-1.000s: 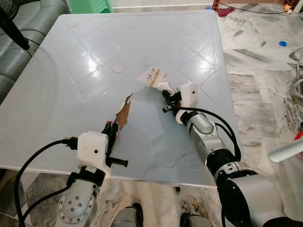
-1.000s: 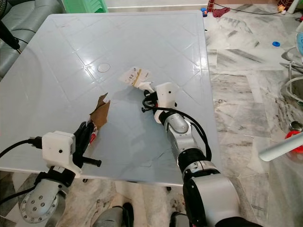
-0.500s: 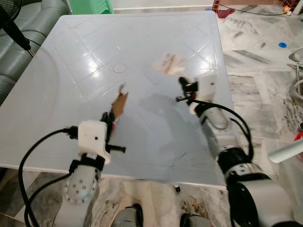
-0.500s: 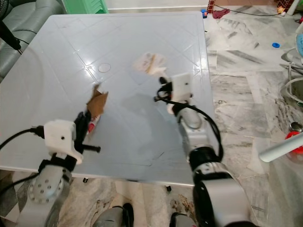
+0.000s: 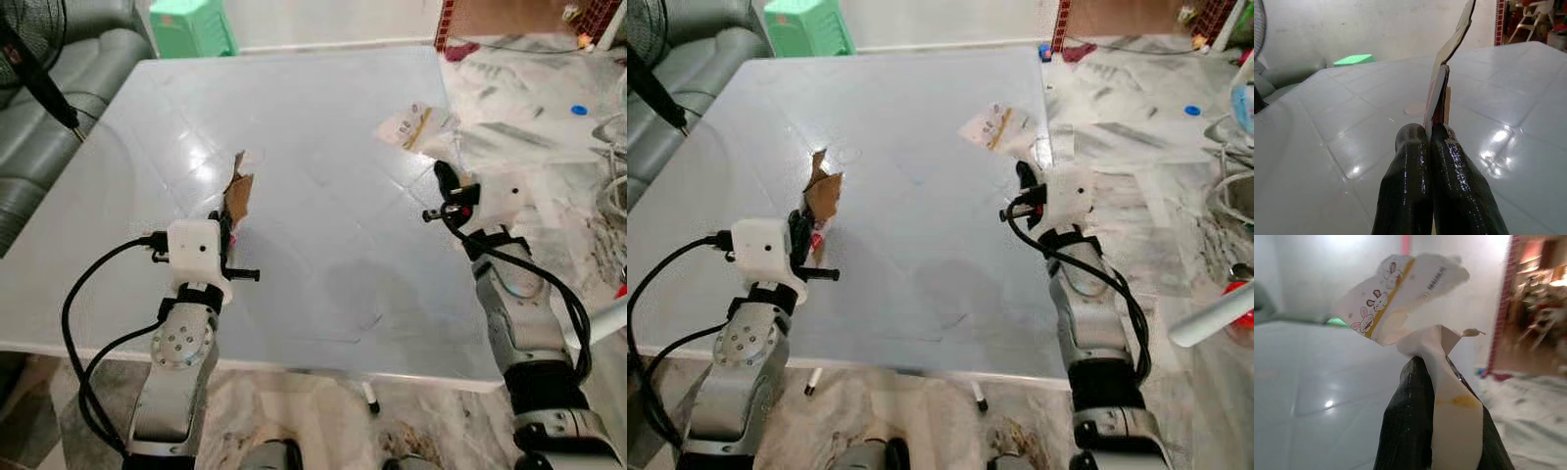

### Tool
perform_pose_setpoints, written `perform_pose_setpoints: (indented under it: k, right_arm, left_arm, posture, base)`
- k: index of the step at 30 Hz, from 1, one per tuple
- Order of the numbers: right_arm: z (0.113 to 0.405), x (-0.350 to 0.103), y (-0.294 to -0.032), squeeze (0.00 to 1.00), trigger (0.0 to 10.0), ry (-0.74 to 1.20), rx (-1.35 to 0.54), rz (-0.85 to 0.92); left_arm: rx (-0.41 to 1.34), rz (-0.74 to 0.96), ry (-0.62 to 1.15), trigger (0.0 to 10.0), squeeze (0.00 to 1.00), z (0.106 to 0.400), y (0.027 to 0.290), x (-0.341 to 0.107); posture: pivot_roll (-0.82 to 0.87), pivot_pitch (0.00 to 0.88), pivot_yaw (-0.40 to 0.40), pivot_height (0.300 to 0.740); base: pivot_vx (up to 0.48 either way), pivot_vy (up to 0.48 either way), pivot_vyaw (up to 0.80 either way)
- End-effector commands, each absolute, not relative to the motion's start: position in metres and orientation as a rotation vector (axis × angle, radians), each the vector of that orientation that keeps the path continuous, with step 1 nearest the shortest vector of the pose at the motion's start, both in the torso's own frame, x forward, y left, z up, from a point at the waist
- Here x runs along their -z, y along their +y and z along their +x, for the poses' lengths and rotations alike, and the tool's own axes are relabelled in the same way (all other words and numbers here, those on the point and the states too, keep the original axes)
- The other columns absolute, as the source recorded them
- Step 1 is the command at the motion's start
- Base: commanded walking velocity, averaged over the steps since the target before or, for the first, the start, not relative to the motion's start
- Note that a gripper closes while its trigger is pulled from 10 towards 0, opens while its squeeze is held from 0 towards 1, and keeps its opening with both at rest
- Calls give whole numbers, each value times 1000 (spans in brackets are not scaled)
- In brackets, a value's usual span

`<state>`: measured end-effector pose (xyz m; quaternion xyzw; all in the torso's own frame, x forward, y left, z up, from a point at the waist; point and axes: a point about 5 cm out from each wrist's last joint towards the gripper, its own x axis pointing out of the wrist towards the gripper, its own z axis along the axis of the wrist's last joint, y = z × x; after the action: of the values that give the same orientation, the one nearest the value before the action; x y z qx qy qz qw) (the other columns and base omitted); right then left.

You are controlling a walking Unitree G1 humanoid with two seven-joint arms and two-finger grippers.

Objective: Picking trash to rubbish bin

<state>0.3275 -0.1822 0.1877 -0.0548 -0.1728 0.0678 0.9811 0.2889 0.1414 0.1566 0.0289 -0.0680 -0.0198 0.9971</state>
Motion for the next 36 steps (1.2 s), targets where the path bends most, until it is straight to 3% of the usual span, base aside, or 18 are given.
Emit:
perform_pose_setpoints:
  k: [1,9,21,22,25,26,27,28,36]
  right_arm:
    - [318,-194,-195,0,0,-353,-59,-120]
    - [305,-192,-214,0,0,-313,55,-133]
    - [314,-207,-205,0,0,-317,35,-135]
    - [316,-209,-200,0,4157,-323,11,-146]
    - [318,-210,-195,0,4745,-327,-7,-146]
    - [318,-211,-194,0,7451,-327,-15,-144]
    - [319,-211,-193,0,7451,-325,-21,-142]
    - [319,-212,-191,0,10000,-324,-35,-146]
    - [322,-213,-190,0,10000,-311,-62,-148]
  left_arm:
    - [23,48,-120,10000,0,293,146,-155]
    - [15,-7,-132,10000,0,305,144,-161]
    - [6,-74,-125,10000,0,309,139,-162]
    - [21,-102,-130,10000,0,308,137,-163]
    - [37,-127,-126,10000,0,307,136,-162]
    - [38,-129,-125,10000,0,307,136,-162]
    - [38,-130,-125,10000,0,307,136,-162]
    - [34,-132,-124,10000,0,307,136,-162]
    - [22,-155,-116,10000,0,307,134,-160]
  posture:
    - [-76,38,113,740]
    - [-96,24,125,740]
    - [-83,29,113,740]
    - [-80,30,110,740]
    - [-78,30,108,740]
    - [-77,30,101,740]
    - [-77,30,101,740]
    - [-78,30,96,740]
    - [-71,37,68,740]
  base:
    - [0,0,0]
    - [0,0,0]
    - [0,0,-200]
    - [0,0,0]
    - [0,0,0]
    - [0,0,0]
    - [0,0,0]
    - [0,0,0]
    - [0,150,0]
